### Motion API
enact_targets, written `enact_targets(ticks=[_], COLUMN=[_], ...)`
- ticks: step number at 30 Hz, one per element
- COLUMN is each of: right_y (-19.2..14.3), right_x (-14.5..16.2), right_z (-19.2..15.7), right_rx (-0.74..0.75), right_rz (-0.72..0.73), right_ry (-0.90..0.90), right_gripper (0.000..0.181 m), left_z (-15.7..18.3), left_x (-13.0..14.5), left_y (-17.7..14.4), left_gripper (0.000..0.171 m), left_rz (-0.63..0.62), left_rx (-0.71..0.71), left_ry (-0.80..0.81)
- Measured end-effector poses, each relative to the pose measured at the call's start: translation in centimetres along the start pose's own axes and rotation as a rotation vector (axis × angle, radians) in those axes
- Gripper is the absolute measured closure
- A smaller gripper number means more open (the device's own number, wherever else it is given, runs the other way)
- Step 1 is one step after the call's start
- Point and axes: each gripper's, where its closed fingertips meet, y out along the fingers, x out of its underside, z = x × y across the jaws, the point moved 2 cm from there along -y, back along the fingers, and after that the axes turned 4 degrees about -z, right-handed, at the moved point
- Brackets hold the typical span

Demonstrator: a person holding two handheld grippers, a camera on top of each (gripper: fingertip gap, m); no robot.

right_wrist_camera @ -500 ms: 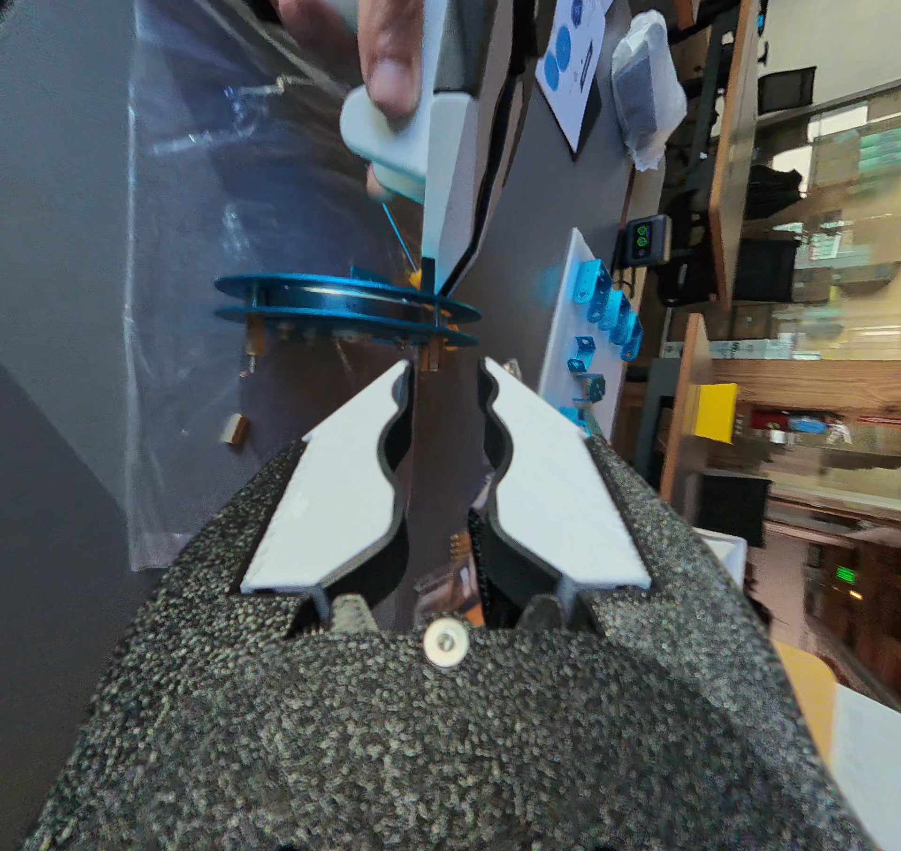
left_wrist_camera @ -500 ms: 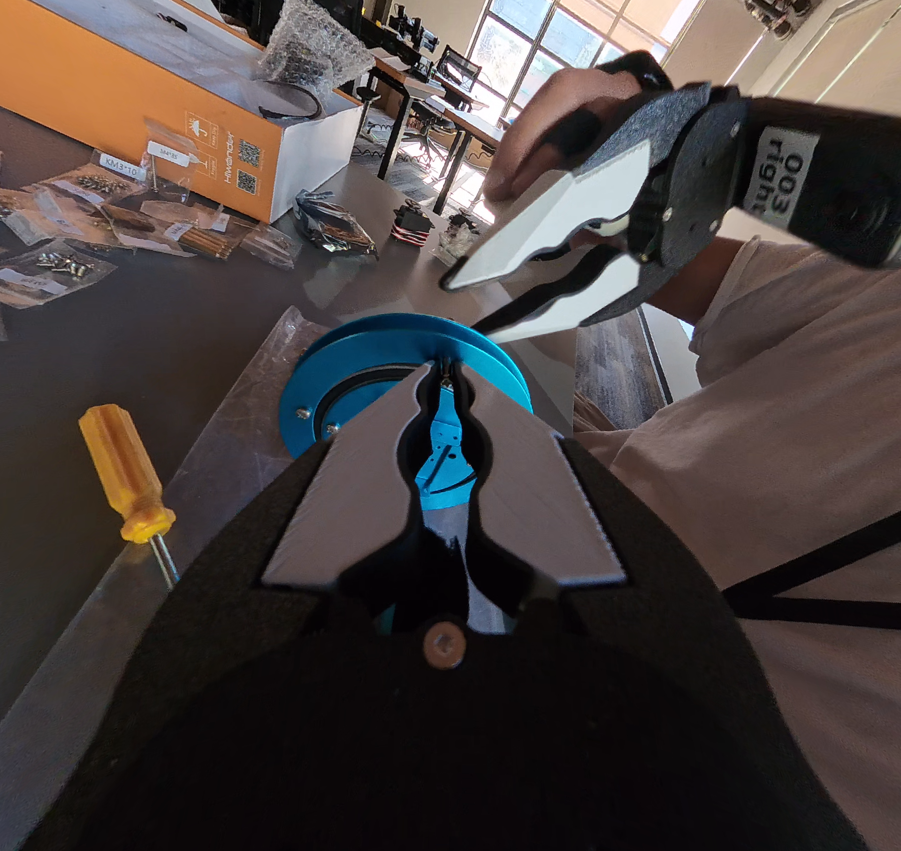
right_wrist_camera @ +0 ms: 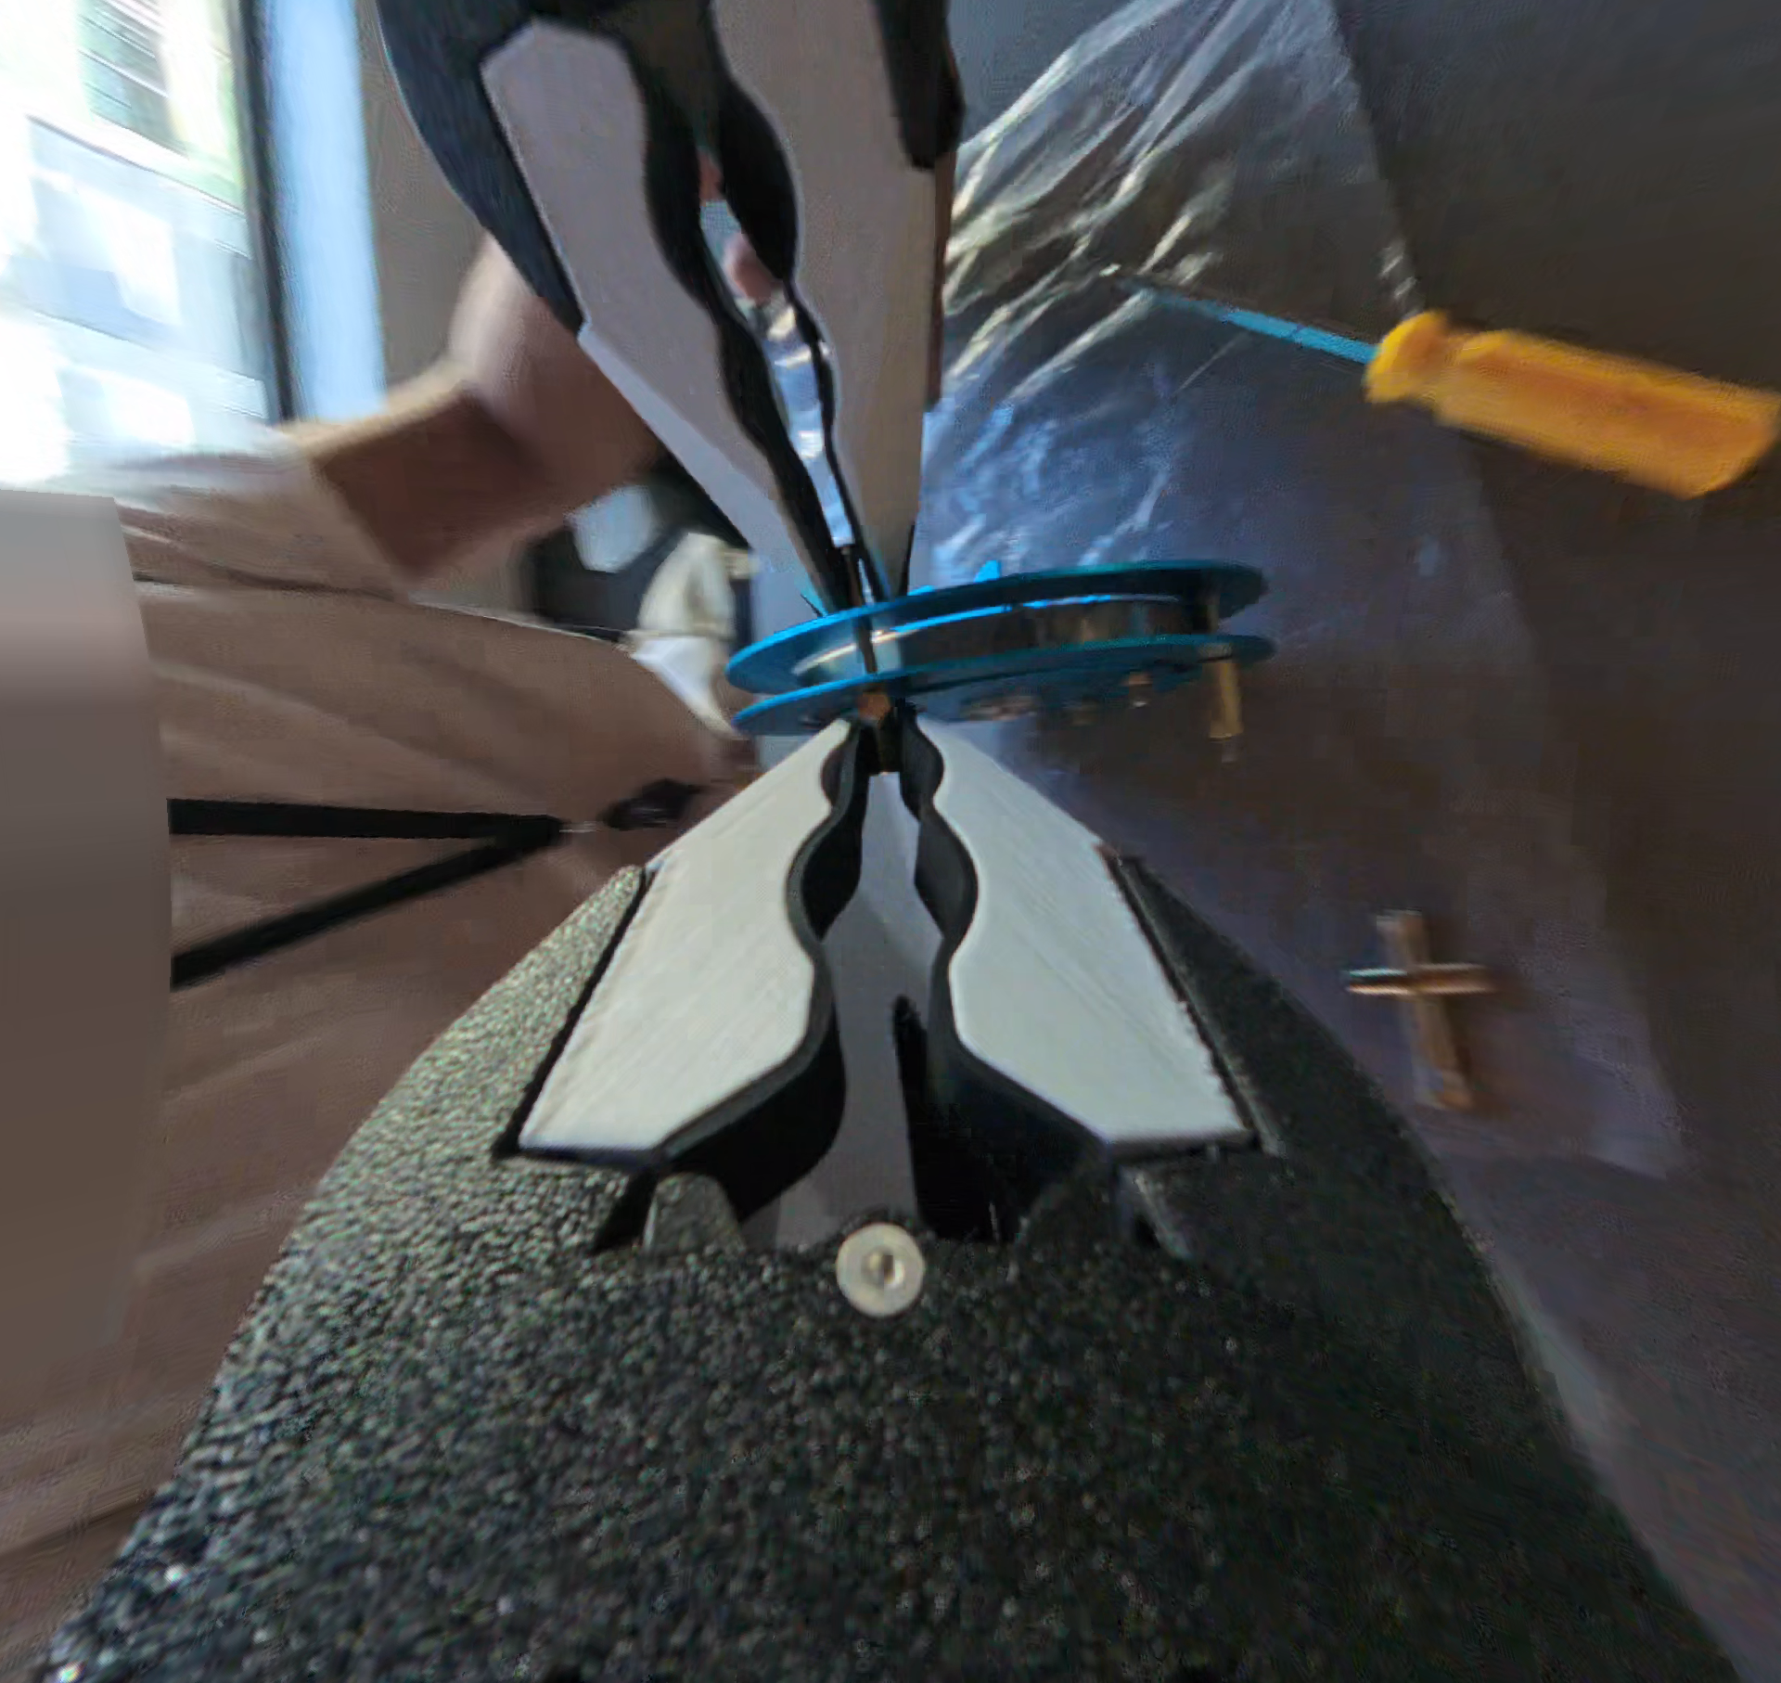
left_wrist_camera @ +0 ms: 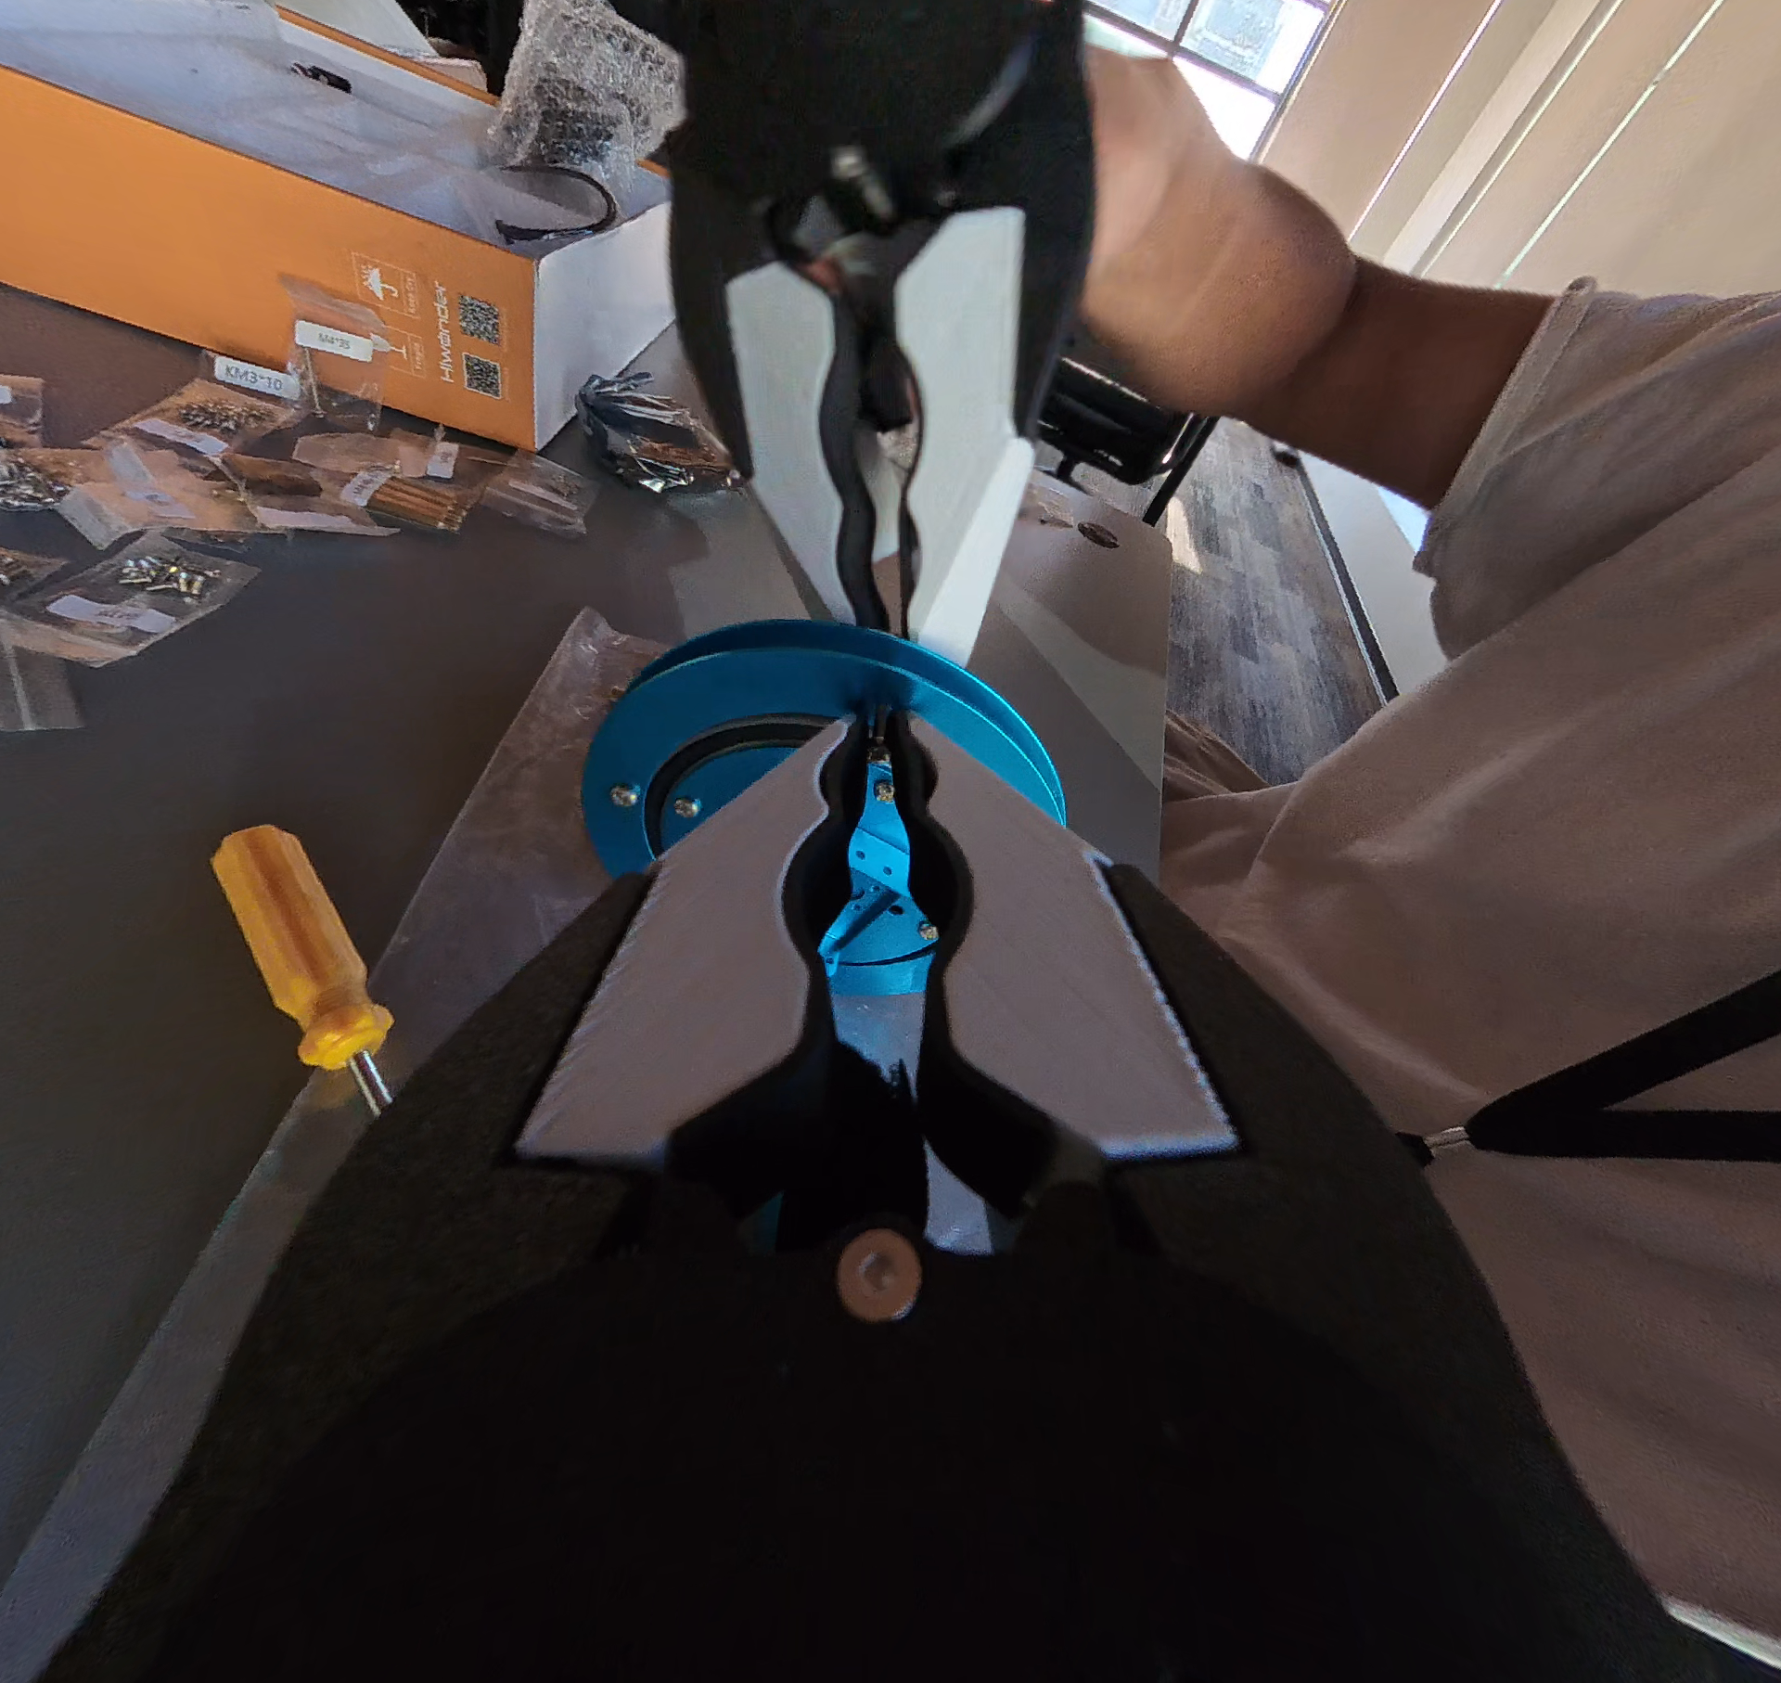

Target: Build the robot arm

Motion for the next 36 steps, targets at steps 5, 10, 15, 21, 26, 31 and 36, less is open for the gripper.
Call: enact_targets(ticks=[5, 10, 15, 21, 26, 31, 36], right_y=[-0.5, -1.0, -0.9, -0.2, -0.4, -0.6, -0.4], right_x=[-0.7, -1.0, -1.4, -0.4, -0.5, -0.5, -0.7], right_z=[1.0, 0.4, 0.7, 0.1, 0.4, 0.3, 0.0], right_rx=[0.219, 1.048, 1.156, -0.025, 0.176, 1.005, 0.677], right_rz=[0.025, -0.01, -0.07, -0.017, 0.024, -0.068, -0.088], right_ry=[-0.242, -0.884, -0.922, 0.055, -0.236, -0.893, -0.566], right_gripper=[0.175, 0.175, 0.177, 0.177, 0.171, 0.176, 0.178], left_z=[-0.7, -0.5, -0.6, 0.2, 0.0, -0.2, -0.1], left_x=[-0.1, 0.0, 0.0, 0.2, 0.2, 0.2, 0.3], left_y=[-0.1, 0.0, -0.2, -0.2, -0.3, 0.0, -0.3], left_gripper=[0.169, 0.168, 0.169, 0.169, 0.169, 0.169, 0.169], left_rz=[0.005, 0.001, -0.002, -0.013, -0.018, -0.005, -0.014], left_rx=[-0.023, -0.015, -0.033, 0.018, 0.001, 0.007, -0.003], left_ry=[-0.038, -0.056, -0.035, 0.002, -0.01, -0.04, 0.0])
